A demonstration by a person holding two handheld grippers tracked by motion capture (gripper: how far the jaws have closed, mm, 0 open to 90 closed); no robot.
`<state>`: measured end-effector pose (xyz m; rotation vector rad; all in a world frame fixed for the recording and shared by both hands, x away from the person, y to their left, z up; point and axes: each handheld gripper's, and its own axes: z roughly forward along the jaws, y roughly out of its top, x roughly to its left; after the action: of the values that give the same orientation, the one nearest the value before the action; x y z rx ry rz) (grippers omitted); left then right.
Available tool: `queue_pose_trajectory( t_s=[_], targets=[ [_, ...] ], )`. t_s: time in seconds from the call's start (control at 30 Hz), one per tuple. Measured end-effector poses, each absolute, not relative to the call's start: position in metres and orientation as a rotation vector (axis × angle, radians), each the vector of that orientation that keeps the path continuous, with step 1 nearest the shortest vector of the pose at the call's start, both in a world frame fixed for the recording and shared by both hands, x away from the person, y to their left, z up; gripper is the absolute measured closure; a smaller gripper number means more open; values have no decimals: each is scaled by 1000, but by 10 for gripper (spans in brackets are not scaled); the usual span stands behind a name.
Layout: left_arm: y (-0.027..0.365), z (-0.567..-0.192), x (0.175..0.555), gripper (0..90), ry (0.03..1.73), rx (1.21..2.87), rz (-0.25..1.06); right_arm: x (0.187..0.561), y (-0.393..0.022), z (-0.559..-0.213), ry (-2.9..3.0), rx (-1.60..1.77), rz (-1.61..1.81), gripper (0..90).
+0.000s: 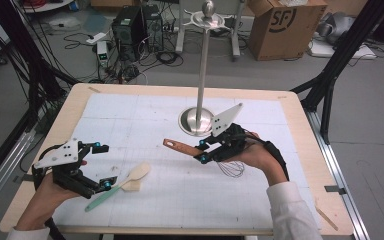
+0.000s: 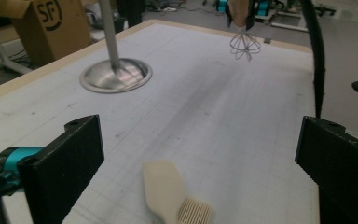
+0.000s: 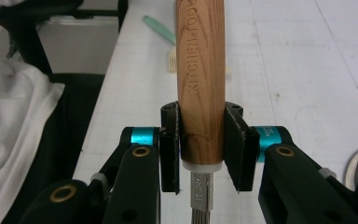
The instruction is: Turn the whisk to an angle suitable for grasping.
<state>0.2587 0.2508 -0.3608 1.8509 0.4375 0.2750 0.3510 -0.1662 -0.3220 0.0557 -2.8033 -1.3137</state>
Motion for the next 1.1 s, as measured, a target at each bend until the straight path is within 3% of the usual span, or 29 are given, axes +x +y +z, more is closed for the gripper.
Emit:
queue_pose_trajectory(
  t_s=[0.63, 1.1],
  targets=[
    [179, -292, 280, 38, 125, 1930, 197, 343, -155, -310, -2703, 164, -1434, 701],
    [147, -271, 290, 171, -21, 1925, 137, 341, -145, -304, -2610, 220, -1513, 702]
  ],
)
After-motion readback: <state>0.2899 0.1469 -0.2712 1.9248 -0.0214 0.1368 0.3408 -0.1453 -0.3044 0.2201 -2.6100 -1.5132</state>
